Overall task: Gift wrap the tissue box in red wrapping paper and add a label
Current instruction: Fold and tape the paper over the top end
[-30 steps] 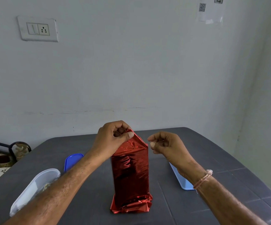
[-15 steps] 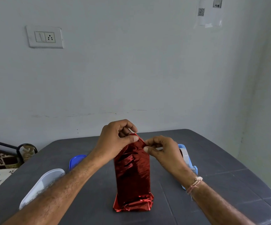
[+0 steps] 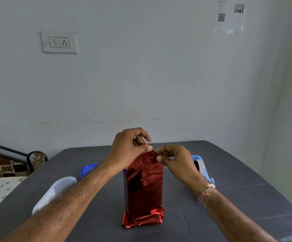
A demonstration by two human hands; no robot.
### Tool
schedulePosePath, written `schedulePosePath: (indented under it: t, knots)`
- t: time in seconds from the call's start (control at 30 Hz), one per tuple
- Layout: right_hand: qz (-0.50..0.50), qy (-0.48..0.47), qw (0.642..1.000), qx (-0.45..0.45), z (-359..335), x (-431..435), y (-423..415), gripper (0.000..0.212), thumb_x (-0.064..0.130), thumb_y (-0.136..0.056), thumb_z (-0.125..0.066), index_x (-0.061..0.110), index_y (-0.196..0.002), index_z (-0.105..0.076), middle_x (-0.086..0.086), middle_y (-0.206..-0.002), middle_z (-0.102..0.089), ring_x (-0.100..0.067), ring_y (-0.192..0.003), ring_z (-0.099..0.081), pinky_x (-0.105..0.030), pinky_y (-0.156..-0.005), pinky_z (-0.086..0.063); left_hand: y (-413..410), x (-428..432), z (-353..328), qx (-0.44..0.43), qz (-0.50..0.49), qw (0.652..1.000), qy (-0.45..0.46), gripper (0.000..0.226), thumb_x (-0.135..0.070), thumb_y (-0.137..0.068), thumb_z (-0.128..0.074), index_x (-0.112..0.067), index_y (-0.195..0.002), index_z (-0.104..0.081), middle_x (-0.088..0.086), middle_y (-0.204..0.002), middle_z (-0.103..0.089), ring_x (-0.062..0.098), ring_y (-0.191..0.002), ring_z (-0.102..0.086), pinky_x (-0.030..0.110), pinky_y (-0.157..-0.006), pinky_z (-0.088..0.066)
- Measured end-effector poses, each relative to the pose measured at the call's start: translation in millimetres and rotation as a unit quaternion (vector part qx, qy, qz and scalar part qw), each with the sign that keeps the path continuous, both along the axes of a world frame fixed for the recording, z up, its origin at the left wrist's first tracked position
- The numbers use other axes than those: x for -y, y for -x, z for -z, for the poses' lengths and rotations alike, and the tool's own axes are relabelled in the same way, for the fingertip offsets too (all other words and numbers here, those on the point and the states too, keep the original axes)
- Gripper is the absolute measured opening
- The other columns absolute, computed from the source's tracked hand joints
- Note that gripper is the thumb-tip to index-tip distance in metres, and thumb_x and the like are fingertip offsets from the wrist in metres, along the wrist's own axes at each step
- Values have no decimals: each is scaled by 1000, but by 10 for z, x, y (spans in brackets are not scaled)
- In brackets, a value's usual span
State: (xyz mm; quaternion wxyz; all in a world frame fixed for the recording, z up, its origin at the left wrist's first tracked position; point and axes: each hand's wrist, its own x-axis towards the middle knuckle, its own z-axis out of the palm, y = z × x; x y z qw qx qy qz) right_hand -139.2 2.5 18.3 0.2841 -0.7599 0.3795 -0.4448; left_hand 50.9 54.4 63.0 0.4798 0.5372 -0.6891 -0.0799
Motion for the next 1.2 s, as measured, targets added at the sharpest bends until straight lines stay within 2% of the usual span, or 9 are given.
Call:
schedulePosePath:
  t: [0.17,0.3,0.4,0.5,0.6,0.73,0.9,1.07,1.2]
  knots:
    - [1,-47,999,-15,-56,45,-22,12,9,-89,-77,19,-93,-80,4,-84,-78,-4,-81,-73,-9,-74,-53,-56,81,13,-25,-11,1000,-11,22,-16,-77,-89,-23,-92,-75,-2,-74,-75,10,-70,-70,20,-70,-55]
    - [1,-86,996,-16,-93,108,-71,5,18,-86,-81,20,-89,-79,-1,-82,-78,-13,-82,-74,-28,-82,-61,-116,184,29,-44,-9,999,-27,23,-19,-76,-89,-25,-93,-75,-5,-79,-77,0,-82,-70,18,-78,-43]
    - [11,-100,995,-26,-116,146,-113,7,19,-84,-83,20,-85,-77,-3,-81,-78,-20,-85,-75,-35,-86,-62,-184,267,68,-65,-2,997,-45,24,-24,-77,-89,-27,-96,-75,-8,-80,-77,-7,-92,-67,17,-89,-37]
    - [9,-112,993,-36,-138,188,-151,9,19,-83,-84,20,-85,-76,-2,-77,-78,-16,-82,-76,-38,-89,-61,-265,337,134,-112,24,991,-69,25,-24,-77,-89,-26,-98,-76,-1,-81,-77,2,-96,-69,24,-93,-44]
    - [5,-127,991,-52,-165,230,-178,10,20,-82,-85,21,-87,-76,1,-79,-78,-14,-83,-76,-40,-92,-61,-297,370,212,-189,55,976,-94,26,-16,-76,-88,-18,-100,-77,8,-82,-76,12,-85,-74,30,-86,-55]
    - [-21,-145,988,-59,-237,273,-177,10,14,-83,-83,14,-91,-77,-5,-84,-78,-17,-85,-76,-38,-94,-60,-274,417,277,-255,69,959,-105,28,-11,-74,-88,-11,-100,-77,6,-76,-73,17,-76,-71,29,-76,-58]
    - [-36,-141,987,-74,-290,302,-190,10,16,-83,-84,11,-90,-80,-7,-87,-79,-20,-92,-76,-32,-91,-60,-222,437,315,-253,58,961,-95,26,-8,-76,-88,-10,-98,-76,1,-68,-71,11,-69,-69,20,-69,-56]
    - [-43,-125,986,-104,-359,337,-225,9,16,-83,-84,9,-87,-80,0,-78,-77,-8,-76,-70,-20,-71,-54,-241,454,347,-264,43,959,-92,27,-9,-74,-89,-10,-98,-76,9,-72,-72,19,-71,-71,29,-73,-58]
    - [-33,-114,982,-146,-432,390,-270,7,17,-83,-84,11,-83,-80,0,-73,-74,-6,-67,-64,-19,-66,-53,-225,457,357,-276,32,957,-89,27,-6,-75,-88,-9,-99,-75,4,-71,-74,15,-69,-72,25,-67,-56]
